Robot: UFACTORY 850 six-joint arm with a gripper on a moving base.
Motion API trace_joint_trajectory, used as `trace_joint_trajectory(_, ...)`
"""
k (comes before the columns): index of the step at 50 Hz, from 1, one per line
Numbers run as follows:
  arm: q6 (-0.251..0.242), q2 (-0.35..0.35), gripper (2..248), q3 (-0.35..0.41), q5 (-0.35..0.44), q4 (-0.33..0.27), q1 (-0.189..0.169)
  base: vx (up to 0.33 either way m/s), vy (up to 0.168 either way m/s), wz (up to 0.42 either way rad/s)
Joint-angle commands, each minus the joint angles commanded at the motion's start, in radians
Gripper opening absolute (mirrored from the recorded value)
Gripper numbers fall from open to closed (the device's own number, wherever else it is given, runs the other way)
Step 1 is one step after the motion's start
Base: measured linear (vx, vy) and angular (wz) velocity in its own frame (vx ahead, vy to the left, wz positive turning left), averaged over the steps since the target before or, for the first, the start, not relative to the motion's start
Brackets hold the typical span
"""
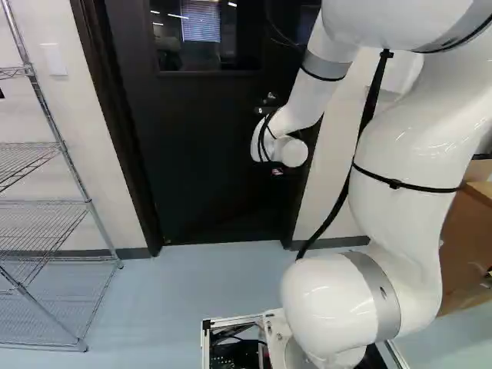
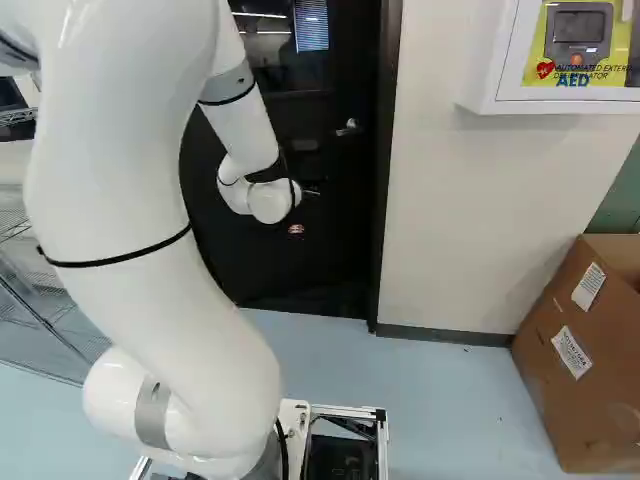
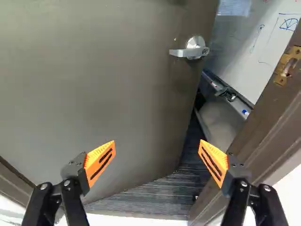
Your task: Open the door and move inside
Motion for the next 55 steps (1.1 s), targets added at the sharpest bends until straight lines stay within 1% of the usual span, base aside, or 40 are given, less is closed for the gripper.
trace_joint_trajectory(46, 0.0, 0.239, 247, 0.245, 0.0, 0.0, -0.002, 0.0, 0.0, 0.0)
trace_joint_trajectory(55, 0.0, 0.261, 247, 0.266, 0.0, 0.0, 0.0, 0.0, 0.0, 0.0)
